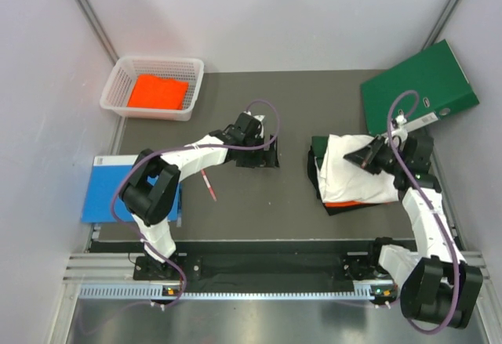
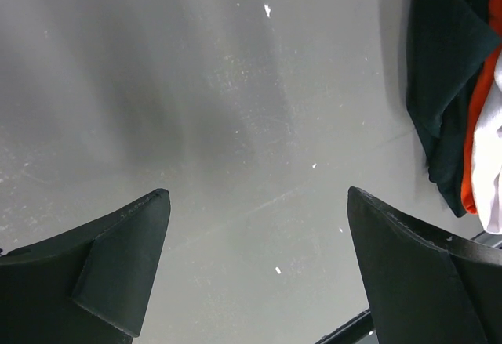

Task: Fold and stack the t-shirts
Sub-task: Neatly place the folded tshirt to the corner

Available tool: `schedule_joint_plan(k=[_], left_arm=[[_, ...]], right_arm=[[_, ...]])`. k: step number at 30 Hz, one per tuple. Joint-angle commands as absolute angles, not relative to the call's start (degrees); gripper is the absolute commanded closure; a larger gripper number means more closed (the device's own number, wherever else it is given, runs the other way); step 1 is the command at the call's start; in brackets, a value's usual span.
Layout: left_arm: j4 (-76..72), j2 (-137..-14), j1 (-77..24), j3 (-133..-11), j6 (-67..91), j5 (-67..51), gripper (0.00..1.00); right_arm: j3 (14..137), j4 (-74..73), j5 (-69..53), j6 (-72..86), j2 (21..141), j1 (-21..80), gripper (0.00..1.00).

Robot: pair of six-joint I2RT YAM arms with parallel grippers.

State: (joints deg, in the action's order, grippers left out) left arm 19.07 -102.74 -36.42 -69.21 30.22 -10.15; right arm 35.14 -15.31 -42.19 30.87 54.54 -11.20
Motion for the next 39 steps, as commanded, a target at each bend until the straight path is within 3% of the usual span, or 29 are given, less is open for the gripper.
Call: schedule_joint_plan(k=[1,9,17,25,32,39], left_arm=[[13.9,-103.8,-36.1,-71.2,31.5,-12.8,0.01],[0.9,-107.8,-36.2,-79.4,36.3,-23.4,0.01],[8.0,-119.5,-38.6,-101.1,34.5,-25.2,0.01],[14.1,-130.8,-41.6,-114.4,33.8,-26.9,0.1],[11.5,-132.9,-44.3,-115.2,35.1,-28.0,0.28],[9.3,-133.8,-45.1,-116.1,36.0,-28.2,0.39]], right_arm=[[40.0,-10.0,-43.3,28.7,60.5,-12.0,1.0],[42.8,-6.0,-43.8,28.7,69.3,-12.0,1.0],[42.5,-5.9,-38.9,28.7,65.0,-12.7,1.0],[44.1,-5.4,-35.1,29.5,62.8,-13.8,1.0],[44.3,-5.3,-34.5,29.8,64.2,-14.9,1.0],[43.1,-5.1,-35.0,29.4,64.5,-15.3,1.0]])
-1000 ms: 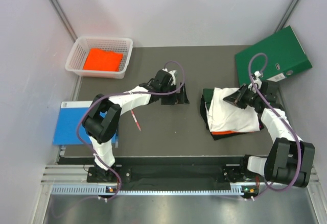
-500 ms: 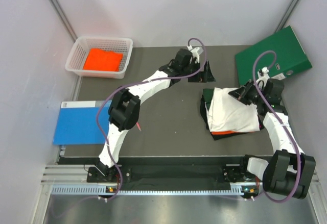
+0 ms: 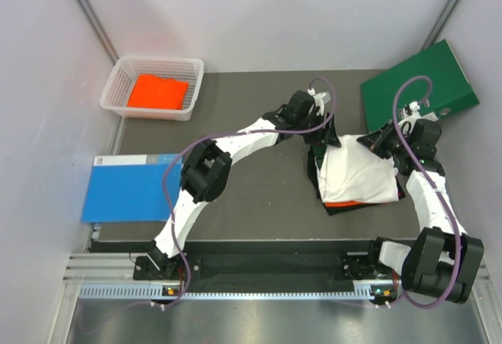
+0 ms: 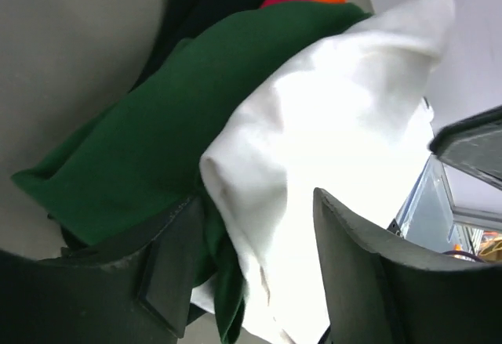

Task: Fold and stack the t-shirts
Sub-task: Neatly place the folded tshirt to the corner

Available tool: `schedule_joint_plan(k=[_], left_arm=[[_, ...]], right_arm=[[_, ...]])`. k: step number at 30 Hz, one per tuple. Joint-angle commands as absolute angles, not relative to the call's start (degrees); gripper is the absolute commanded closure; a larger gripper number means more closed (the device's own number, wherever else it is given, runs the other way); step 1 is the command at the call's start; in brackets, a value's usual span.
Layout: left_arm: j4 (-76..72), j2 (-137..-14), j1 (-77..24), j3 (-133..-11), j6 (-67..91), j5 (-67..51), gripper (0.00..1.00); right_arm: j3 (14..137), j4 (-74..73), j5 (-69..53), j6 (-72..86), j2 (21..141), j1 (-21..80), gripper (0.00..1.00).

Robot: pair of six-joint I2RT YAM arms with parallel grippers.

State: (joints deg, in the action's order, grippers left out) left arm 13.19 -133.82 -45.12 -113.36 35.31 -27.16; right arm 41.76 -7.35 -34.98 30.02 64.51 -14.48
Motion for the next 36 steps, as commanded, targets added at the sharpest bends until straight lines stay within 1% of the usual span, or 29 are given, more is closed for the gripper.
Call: schedule_joint_plan(k=[1,3,4,6,7,8,9,15,21,25,30,36], left_arm=[[9.0,-133.9,-45.2,-116.2,36.3,-28.2,0.41],[7.6,-134.1,-45.1,-116.1,36.6,-28.3,0.48],[7.1,-134.5,-45.1,-116.3,36.9,-28.5,0.58],[6.8,-135.0,-45.1,-117.1,37.0,-28.8,0.7],[7.1,-135.7,-45.1,-117.9,36.9,-28.8,0.87],[7.4,-135.9,-45.1,-118.3,36.9,-28.8,0.97],[7.4,-136.0,-45.1,-118.5,37.0,-28.5,1.0],[7.0,-132.5,-44.4,-115.0,36.2,-26.8,1.0],[5.5,-126.6,-42.8,-108.0,35.3,-24.7,1.0],[5.5,-125.7,-42.0,-106.1,35.3,-24.9,1.0],[4.5,-125.3,-41.9,-104.0,35.5,-25.0,1.0],[5.0,-125.9,-41.9,-102.9,35.2,-25.0,1.0]], right_arm=[[42.9,-5.1,-35.0,29.3,64.3,-15.3,1.0],[42.4,-5.0,-35.1,29.0,64.4,-15.3,1.0],[42.3,-5.0,-35.1,28.9,64.5,-15.3,1.0],[41.8,-5.0,-35.2,28.7,64.7,-15.3,1.0],[41.7,-5.0,-35.2,28.7,64.8,-15.2,1.0],[41.7,-4.9,-35.2,28.6,64.9,-15.3,1.0],[41.7,-5.0,-35.2,28.5,64.9,-15.2,1.0],[42.0,-6.9,-31.7,27.0,65.3,-15.2,1.0],[42.5,-7.5,-22.3,25.5,67.3,-15.3,1.0],[44.8,-7.6,-16.1,25.1,72.1,-15.3,1.0],[46.3,-4.9,-14.8,26.0,78.7,-14.9,1.0],[50.4,-3.6,-9.4,24.6,84.5,-12.3,1.0]])
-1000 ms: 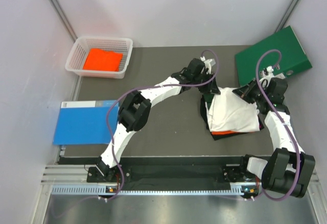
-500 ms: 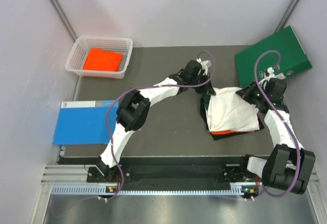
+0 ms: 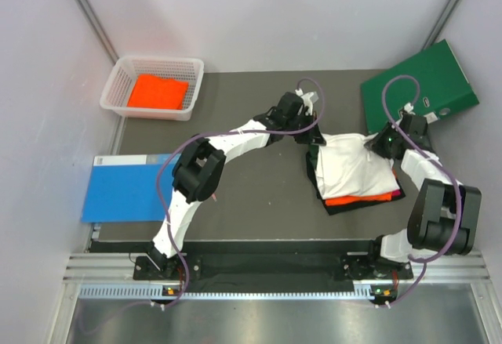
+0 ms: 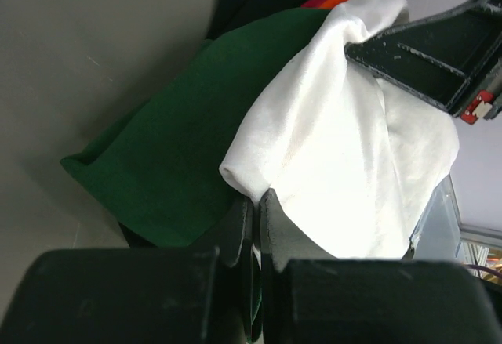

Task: Fold and stack the t-shirts
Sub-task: Neatly place the folded tshirt to the corner

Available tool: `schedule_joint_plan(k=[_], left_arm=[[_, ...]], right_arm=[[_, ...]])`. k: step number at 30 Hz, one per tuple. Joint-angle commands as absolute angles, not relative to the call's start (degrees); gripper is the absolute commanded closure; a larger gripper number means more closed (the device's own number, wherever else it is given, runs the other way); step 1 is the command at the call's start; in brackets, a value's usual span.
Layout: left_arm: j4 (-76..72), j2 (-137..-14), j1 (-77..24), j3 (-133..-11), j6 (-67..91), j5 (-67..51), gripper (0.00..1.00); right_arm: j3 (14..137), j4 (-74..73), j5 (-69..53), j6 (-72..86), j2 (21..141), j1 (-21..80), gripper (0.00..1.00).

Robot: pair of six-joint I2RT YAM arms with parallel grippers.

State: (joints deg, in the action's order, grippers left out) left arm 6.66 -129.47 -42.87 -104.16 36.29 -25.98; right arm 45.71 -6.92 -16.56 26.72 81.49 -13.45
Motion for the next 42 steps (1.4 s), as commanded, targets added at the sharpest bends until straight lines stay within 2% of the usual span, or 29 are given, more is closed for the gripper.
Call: schedule_joint_plan(k=[1,14,23,25,26,27,28,29,30,32,33,35,36,37,42], left_arm=[[5.1,-126.0,-41.9,-102.7,35.1,-24.8,1.0],[6.4,-126.0,-41.6,-99.0,34.7,-22.2,1.0],[5.5,-124.8,-41.2,-96.9,35.2,-22.1,1.0],[5.5,-124.7,-41.2,-96.9,35.2,-22.3,1.0],[5.5,-124.5,-41.2,-96.9,35.2,-22.5,0.97],[6.1,-124.3,-41.2,-96.9,35.0,-22.2,0.88],[6.2,-123.9,-41.2,-96.9,34.8,-21.8,0.76],[6.7,-123.0,-41.2,-96.6,34.2,-21.4,0.35],[7.9,-122.4,-41.2,-96.6,33.8,-20.5,0.04],[9.1,-120.5,-41.2,-96.2,32.4,-17.9,0.01],[9.6,-119.8,-41.2,-95.9,31.8,-17.1,0.01],[10.4,-117.4,-41.2,-94.7,30.6,-15.1,0.01],[10.7,-116.6,-41.2,-94.3,30.2,-14.7,0.01],[10.7,-115.8,-41.3,-93.7,29.7,-13.8,0.01],[9.2,-110.2,-41.8,-89.4,28.3,-14.3,0.01]], right_arm=[[51.2,-3.7,-8.4,24.5,84.9,-12.1,1.0],[56.9,-10.4,-2.2,20.6,89.4,-7.3,0.95],[60.9,-16.6,-0.2,19.0,97.6,-6.1,0.96],[62.0,-18.0,3.0,19.2,99.3,-5.6,0.91],[62.3,-18.5,3.6,19.2,99.5,-5.4,0.89],[62.5,-19.2,3.9,19.2,99.3,-5.3,0.85],[62.5,-19.1,4.0,19.1,98.7,-5.1,0.84],[62.3,-19.1,4.2,19.0,97.8,-4.7,0.79],[62.1,-18.5,4.0,19.0,95.1,-4.6,0.65],[60.6,-17.8,3.6,19.0,91.3,-4.1,0.52],[60.1,-16.8,3.2,18.9,86.8,-4.0,0.38],[58.4,-16.4,2.6,19.0,82.1,-3.8,0.23],[57.7,-15.7,2.2,19.0,77.8,-3.8,0.08],[56.4,-15.7,2.0,19.0,75.8,-3.8,0.01],[50.4,-14.9,0.4,21.6,65.1,-4.2,0.0]])
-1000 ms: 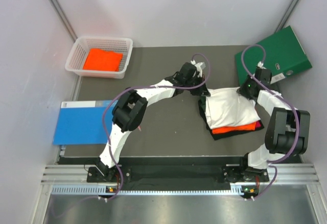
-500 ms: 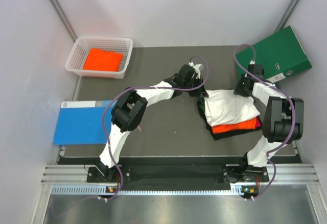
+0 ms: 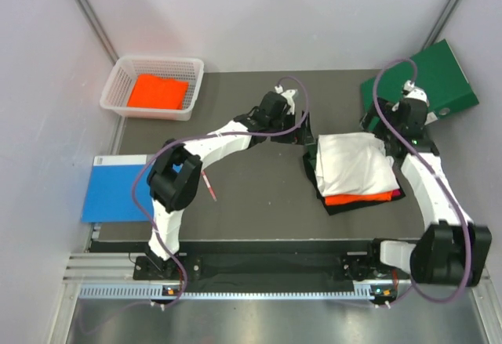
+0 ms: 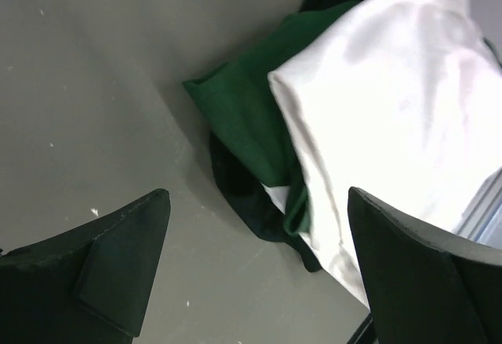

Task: Fold and stack the t-shirts
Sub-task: Neatly place the folded tshirt to the corner

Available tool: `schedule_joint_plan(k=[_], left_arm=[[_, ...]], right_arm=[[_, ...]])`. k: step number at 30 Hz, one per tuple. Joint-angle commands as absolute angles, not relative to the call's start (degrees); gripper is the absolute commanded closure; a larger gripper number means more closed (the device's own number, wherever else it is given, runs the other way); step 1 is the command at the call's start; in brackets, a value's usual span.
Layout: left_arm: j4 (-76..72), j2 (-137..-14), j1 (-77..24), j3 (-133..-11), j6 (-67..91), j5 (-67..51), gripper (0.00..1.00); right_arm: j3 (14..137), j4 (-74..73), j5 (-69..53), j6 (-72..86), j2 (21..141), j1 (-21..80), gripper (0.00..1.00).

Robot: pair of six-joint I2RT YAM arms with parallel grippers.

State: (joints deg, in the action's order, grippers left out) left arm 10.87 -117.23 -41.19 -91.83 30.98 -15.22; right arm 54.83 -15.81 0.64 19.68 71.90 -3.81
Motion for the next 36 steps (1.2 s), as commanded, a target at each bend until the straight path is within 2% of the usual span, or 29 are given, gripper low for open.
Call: schedule_joint_plan(k=[1,2,4,5,6,7,8,9,10,14,18,25,36], left_arm=[[8.9,-109.8,-42.1,-88.8,28.1,-14.5,0.01],[8.6,-109.1,-43.0,-88.3,27.7,-14.8,0.01],[8.5,-108.9,-43.9,-88.1,27.0,-15.2,0.01],[8.3,-109.1,-45.2,-88.2,26.9,-15.8,0.01],[8.3,-109.3,-45.8,-88.3,26.9,-15.9,0.02],[8.3,-109.9,-46.3,-88.8,26.9,-16.1,0.14],[8.0,-110.3,-47.4,-88.9,27.0,-16.5,0.3],[7.4,-110.7,-47.8,-88.9,27.1,-17.9,0.52],[7.6,-111.6,-48.2,-89.6,27.7,-18.0,1.0],[7.4,-113.2,-51.4,-90.5,27.7,-18.0,1.0],[7.1,-114.4,-53.9,-91.1,27.9,-18.1,1.0],[6.0,-117.8,-56.8,-90.5,29.6,-19.9,1.0],[5.4,-120.1,-60.0,-88.9,31.3,-20.0,1.0]], right_arm=[[49.2,-14.7,-1.4,22.5,64.0,-4.3,0.01],[47.9,-14.2,-2.5,23.5,62.9,-4.7,0.05],[42.7,-11.5,-7.4,27.7,60.0,-5.5,0.38],[40.5,-9.9,-10.2,29.5,58.5,-7.9,0.83],[35.6,-5.6,-16.6,33.8,57.6,-9.5,0.98],[33.0,-2.6,-20.6,36.0,56.9,-11.1,1.0],[30.3,5.4,-24.6,40.6,55.9,-14.5,1.0],[25.4,8.9,-30.2,43.0,55.6,-15.7,1.0],[23.5,12.0,-32.7,44.9,55.4,-17.0,1.0],[18.6,22.6,-42.2,51.2,55.3,-22.8,1.0],[16.6,24.2,-45.6,53.3,51.6,-24.3,1.0],[17.2,16.1,-40.9,47.9,49.0,-24.7,1.0],[19.6,8.7,-32.6,40.5,59.4,-25.0,1.0]])
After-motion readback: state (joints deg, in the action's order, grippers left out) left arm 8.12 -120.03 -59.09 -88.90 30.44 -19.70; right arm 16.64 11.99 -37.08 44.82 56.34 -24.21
